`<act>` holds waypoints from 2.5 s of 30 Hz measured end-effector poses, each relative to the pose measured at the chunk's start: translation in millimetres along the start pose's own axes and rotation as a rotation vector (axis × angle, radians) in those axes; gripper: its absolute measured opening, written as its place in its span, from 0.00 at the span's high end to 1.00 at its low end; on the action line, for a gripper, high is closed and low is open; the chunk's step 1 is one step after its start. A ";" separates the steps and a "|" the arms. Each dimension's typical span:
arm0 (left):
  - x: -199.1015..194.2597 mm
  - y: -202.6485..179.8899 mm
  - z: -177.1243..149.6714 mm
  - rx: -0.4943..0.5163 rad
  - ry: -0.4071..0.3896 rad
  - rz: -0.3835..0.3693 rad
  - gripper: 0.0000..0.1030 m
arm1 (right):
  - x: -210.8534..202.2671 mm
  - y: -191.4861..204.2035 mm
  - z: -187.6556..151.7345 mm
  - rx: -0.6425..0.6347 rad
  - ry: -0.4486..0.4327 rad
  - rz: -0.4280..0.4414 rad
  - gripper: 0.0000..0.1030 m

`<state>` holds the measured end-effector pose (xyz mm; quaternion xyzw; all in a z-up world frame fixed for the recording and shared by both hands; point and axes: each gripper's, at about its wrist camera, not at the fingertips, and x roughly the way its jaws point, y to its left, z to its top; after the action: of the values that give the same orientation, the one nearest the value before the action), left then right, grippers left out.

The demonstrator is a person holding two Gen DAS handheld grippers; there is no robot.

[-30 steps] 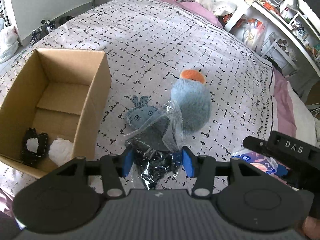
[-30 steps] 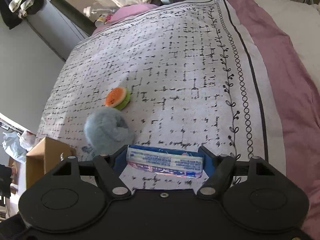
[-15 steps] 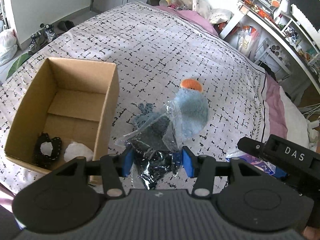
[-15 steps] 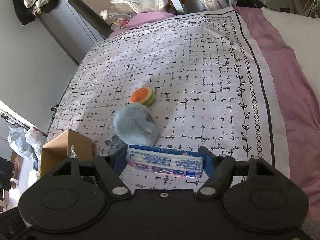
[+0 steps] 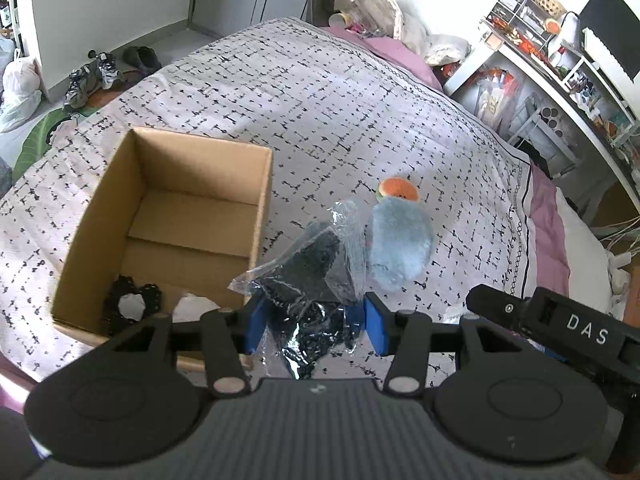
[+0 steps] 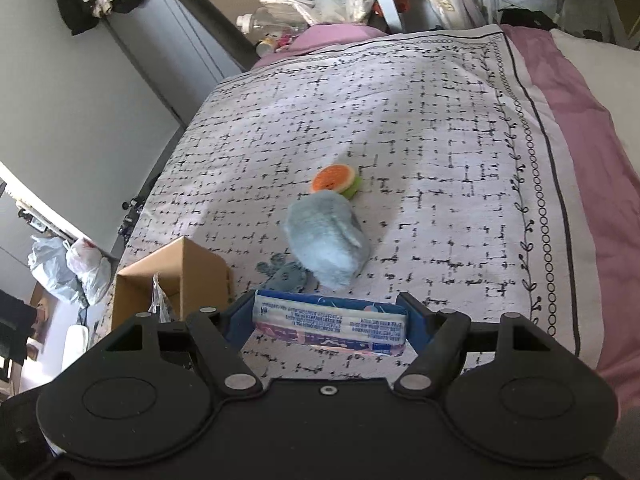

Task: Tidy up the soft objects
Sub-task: 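Carry the bag with the left tool while the right tool carries the blue box to the cardboard box, then release the bag into the box with the left tool while the right tool drops the blue box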

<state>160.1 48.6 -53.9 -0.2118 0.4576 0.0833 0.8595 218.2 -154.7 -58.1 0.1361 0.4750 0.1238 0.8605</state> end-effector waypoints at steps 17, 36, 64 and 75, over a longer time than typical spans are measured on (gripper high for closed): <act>-18.8 49.6 21.0 -0.033 -0.029 -0.003 0.52 | -0.8 55.7 -10.6 -0.070 -0.002 0.054 0.30; 0.1 109.2 42.7 -0.093 -0.008 0.016 0.52 | 22.2 115.2 -19.6 -0.141 0.038 0.076 0.30; 7.2 163.9 57.3 -0.196 0.057 -0.017 0.44 | 61.9 164.2 -32.4 -0.131 0.140 0.108 0.30; -10.6 178.3 58.2 -0.222 0.036 -0.011 0.36 | 66.7 155.7 -32.4 -0.018 0.183 0.173 0.11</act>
<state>137.7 234.6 -67.9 -0.3097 0.4597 0.1249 0.8229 212.1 17.1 -72.2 0.1572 0.5370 0.2137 0.8008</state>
